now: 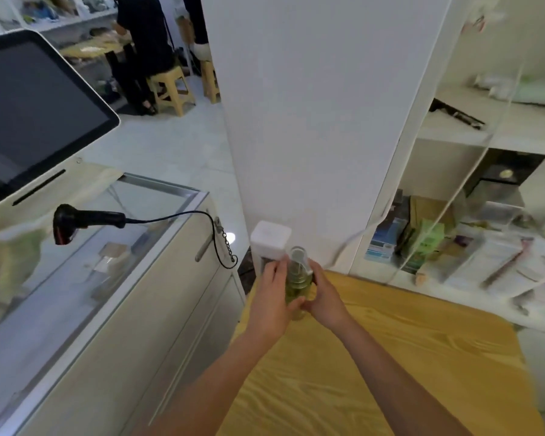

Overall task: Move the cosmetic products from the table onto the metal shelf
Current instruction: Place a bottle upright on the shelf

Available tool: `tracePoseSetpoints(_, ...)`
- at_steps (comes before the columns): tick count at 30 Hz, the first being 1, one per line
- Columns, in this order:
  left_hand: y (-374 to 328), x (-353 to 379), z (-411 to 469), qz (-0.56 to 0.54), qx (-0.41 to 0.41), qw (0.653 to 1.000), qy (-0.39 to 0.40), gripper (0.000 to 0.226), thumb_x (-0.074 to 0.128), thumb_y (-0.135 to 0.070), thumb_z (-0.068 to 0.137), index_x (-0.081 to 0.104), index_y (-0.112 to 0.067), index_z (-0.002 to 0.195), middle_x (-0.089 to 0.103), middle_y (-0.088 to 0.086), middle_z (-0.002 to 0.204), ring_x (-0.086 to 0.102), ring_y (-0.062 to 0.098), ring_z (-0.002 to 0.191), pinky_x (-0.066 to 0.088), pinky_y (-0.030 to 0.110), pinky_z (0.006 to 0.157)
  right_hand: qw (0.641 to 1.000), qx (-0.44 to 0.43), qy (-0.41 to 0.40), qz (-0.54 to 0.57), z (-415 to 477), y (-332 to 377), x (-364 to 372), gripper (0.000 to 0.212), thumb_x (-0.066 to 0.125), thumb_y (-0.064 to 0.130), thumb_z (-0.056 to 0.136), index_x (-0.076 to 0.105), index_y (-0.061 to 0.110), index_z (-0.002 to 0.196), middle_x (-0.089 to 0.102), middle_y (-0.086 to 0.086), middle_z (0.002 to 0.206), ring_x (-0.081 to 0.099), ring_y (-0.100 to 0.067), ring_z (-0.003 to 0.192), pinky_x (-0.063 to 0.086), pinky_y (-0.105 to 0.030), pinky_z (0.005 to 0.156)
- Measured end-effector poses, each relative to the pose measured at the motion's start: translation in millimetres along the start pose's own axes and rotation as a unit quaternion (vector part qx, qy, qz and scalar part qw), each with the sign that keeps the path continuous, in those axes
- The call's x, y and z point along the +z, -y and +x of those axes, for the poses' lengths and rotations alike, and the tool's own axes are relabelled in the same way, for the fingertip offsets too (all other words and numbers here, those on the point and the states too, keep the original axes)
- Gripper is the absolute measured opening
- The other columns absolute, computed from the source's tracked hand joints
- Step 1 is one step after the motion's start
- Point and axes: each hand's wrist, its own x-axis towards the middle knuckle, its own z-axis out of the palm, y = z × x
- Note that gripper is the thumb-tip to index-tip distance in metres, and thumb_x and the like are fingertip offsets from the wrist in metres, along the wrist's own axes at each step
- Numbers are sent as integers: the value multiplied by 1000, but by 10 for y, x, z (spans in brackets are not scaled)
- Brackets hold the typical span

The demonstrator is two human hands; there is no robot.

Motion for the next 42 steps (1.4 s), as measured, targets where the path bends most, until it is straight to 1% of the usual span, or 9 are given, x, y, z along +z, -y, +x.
tracePoseSetpoints(4,7,17,48,9,-10,1000,-3,72,80,-25,74,42,-11,133,33,3,129,39,18,121,35,23,102,998,32,-34,52,0,-142,134,66,76,0,71,46,19,127,58,2,113,56,-16,105,45,-21,81)
tracePoseSetpoints(12,-209,-24,-268,-13,11,995,95,67,77,-18,76,41,-17,132,51,-2,130,51,19,121,47,35,95,992,65,-93,54,-486,-201,137,63,81,10,63,52,17,118,63,2,100,61,-23,96,53,-41,79)
tracePoseSetpoints(17,-453,-111,-654,-35,40,985,164,64,79,-21,74,46,-18,128,60,0,123,58,19,111,48,35,93,990,71,-121,27,-1138,-203,20,62,82,14,69,52,15,123,61,7,100,57,-11,87,41,-9,64)
tracePoseSetpoints(20,-707,-127,-925,-23,113,973,202,65,79,-23,73,48,-20,130,60,1,125,57,20,113,46,33,92,979,92,-178,26,-1659,-146,-63,60,82,11,69,52,12,121,57,9,93,50,-2,76,38,-7,62)
tracePoseSetpoints(24,-1093,-77,-1399,-26,205,947,245,64,80,-22,72,50,-21,129,60,0,125,57,20,115,46,33,93,949,126,-285,41,-2432,-152,-152,59,81,8,68,52,13,119,59,7,97,54,-15,90,39,-12,65)
tracePoseSetpoints(28,-1434,71,-2007,-54,277,911,301,65,81,-21,71,51,-22,129,60,-1,126,57,19,115,48,33,94,912,170,-371,38,-3296,-170,-180,58,81,8,68,54,11,119,59,8,96,56,-13,91,41,-8,67)
tracePoseSetpoints(32,-1805,227,-2692,-57,352,862,361,65,84,-19,66,56,-21,125,64,0,121,60,19,111,48,30,90,869,213,-446,25,-4231,-220,-159,59,83,16,66,56,15,118,63,1,103,59,-19,96,48,-32,81)
tracePoseSetpoints(36,-2169,376,-3435,-50,428,801,415,67,85,-20,64,57,-20,124,66,1,119,61,19,110,49,31,89,822,254,-509,18,-5182,-205,-111,61,85,18,64,57,14,119,66,-5,108,61,-22,98,49,-36,86)
tracePoseSetpoints(42,-2698,571,-4752,-46,521,705,479,64,85,-19,65,58,-21,123,65,-3,120,59,15,112,47,33,97,739,293,-602,79,-6685,-178,88,65,86,11,61,56,23,117,64,8,109,59,-10,103,47,-16,89)
